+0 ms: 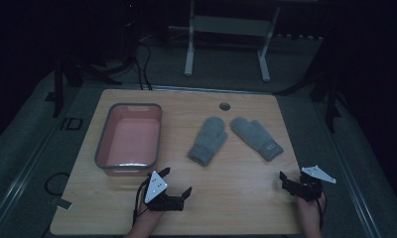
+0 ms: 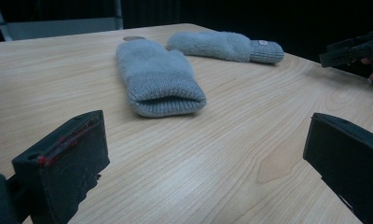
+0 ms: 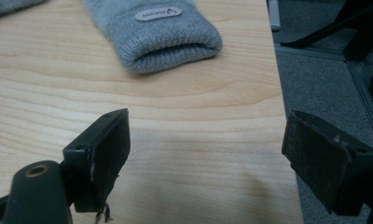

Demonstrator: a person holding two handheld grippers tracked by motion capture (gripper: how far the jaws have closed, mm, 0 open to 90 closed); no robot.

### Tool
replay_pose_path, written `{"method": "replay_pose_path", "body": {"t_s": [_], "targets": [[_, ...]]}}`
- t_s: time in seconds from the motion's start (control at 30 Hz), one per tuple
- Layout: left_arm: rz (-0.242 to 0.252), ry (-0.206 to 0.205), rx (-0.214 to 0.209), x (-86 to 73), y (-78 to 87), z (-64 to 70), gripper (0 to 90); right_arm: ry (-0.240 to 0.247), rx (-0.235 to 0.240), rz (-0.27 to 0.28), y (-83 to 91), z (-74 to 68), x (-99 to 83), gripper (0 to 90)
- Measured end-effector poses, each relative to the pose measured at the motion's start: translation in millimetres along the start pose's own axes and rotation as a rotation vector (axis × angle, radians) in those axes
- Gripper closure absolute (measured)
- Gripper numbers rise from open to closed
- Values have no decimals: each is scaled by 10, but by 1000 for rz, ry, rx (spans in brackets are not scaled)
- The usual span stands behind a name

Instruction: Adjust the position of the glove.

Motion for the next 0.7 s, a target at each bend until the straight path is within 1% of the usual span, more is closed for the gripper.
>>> {"method": "replay_pose_path", "body": {"t_s": [0.1, 0.13, 0.17, 0.2, 0.23, 0.27, 0.3, 0.33, 0.4, 0.43, 0.47, 0.5, 0.53, 0.57, 0.6, 0.63, 0.67, 0.7], "targets": [[-1, -4, -2, 0, -2, 4, 3, 5, -8, -2, -1, -4, -1, 151], [-1, -10, 2, 0, -4, 9, 3, -4, -20, 0, -1, 12, 0, 141], [-2, -12, 2, 0, -5, 12, 3, -14, -19, 2, 4, 20, 0, 138], [-2, -12, 2, 0, -5, 12, 3, -14, -19, 2, 4, 20, 0, 138], [-3, -13, 2, 0, -6, 13, 3, -38, -4, 13, 12, 39, 4, 137], [-1, -10, 5, 0, -4, 8, 3, -45, -6, 13, 14, 45, 5, 136], [-1, -10, 5, 0, -4, 8, 3, -45, -6, 13, 14, 45, 5, 136], [-1, 2, 5, -1, -1, -2, 3, -35, -6, 28, 20, 38, 18, 136], [0, 8, 7, 0, 0, -9, 2, -30, -2, 23, 23, 29, 17, 137], [7, 20, 9, 4, 4, -19, 3, -13, 48, 10, 41, -42, 42, 140], [7, 20, 9, 4, 4, -19, 3, -7, 58, 6, 49, -64, 55, 148], [7, 18, 10, 3, 6, -22, 3, -15, 59, -20, 61, -94, 67, 154], [8, 19, 10, 4, 6, -20, 2, -12, 72, -33, 65, -121, 79, 154], [7, 20, 9, 3, 5, -20, 3, -6, 95, -43, 72, -162, 101, 154], [5, 21, 9, 3, 2, -20, 3, -5, 105, -39, 81, -190, 131, 153], [5, 21, 9, 3, 2, -20, 3, -5, 105, -39, 81, -190, 131, 153], [5, 22, 10, 3, 2, -21, 3, -3, 139, -45, 94, -252, 190, 148], [5, 20, 11, 2, 4, -22, 3, -3, 139, -45, 94, -252, 190, 148]]}}
Point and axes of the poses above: each handheld gripper's, and its own axes: y roughly backward along the jaws, x roughly out of its top, z roughly to its right, the point moved 9 cm from there along -y, roughly forward along the jaws, and after that the axes turned 7 degrees about -z, right-handed, at the moved point
